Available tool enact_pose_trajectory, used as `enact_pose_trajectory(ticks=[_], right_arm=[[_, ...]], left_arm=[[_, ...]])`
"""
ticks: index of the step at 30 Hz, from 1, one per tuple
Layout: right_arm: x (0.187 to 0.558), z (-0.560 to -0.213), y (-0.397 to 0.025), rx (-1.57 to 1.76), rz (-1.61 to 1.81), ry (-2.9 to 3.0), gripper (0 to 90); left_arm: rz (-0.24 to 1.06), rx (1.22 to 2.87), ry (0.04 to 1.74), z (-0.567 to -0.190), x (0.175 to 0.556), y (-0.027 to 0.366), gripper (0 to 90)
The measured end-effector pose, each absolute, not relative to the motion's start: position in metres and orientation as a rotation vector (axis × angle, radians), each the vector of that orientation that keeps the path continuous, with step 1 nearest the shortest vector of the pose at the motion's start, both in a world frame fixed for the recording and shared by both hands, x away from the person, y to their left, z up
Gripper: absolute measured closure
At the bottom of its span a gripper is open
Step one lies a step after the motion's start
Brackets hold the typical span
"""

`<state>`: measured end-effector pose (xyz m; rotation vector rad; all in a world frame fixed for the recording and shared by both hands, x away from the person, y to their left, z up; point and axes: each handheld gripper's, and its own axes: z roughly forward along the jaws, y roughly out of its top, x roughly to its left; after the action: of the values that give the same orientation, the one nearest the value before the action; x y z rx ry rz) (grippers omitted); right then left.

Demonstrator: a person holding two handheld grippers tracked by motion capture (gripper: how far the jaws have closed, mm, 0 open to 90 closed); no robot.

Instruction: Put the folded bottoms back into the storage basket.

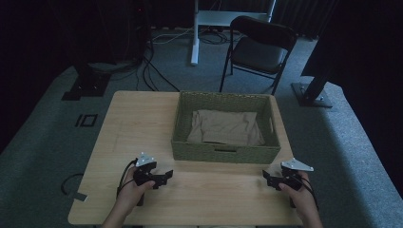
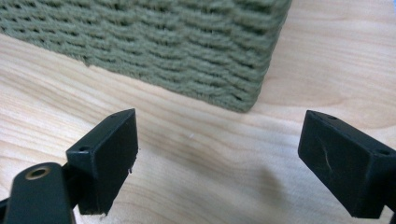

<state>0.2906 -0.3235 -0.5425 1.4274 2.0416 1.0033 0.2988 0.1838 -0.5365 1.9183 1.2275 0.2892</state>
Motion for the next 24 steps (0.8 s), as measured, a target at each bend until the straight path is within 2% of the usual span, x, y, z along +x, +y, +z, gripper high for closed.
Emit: enact_pose_trajectory(ticks=[12, 18, 24], right_arm=[[0.289, -0.555, -0.322, 1.453, 0.899, 2.077, 11.6], [0.288, -0.555, -0.32, 1.469, 0.894, 2.067, 11.8], [0.288, -0.555, -0.319, 1.481, 0.89, 2.054, 11.8]], left_arm=[[0.33, 1.965, 1.266, -0.547, 0.295, 0.19, 15.3], [0.43, 2.011, 1.225, -0.55, 0.292, 0.188, 15.3], [0.549, 2.057, 1.279, -0.551, 0.288, 0.18, 14.7]])
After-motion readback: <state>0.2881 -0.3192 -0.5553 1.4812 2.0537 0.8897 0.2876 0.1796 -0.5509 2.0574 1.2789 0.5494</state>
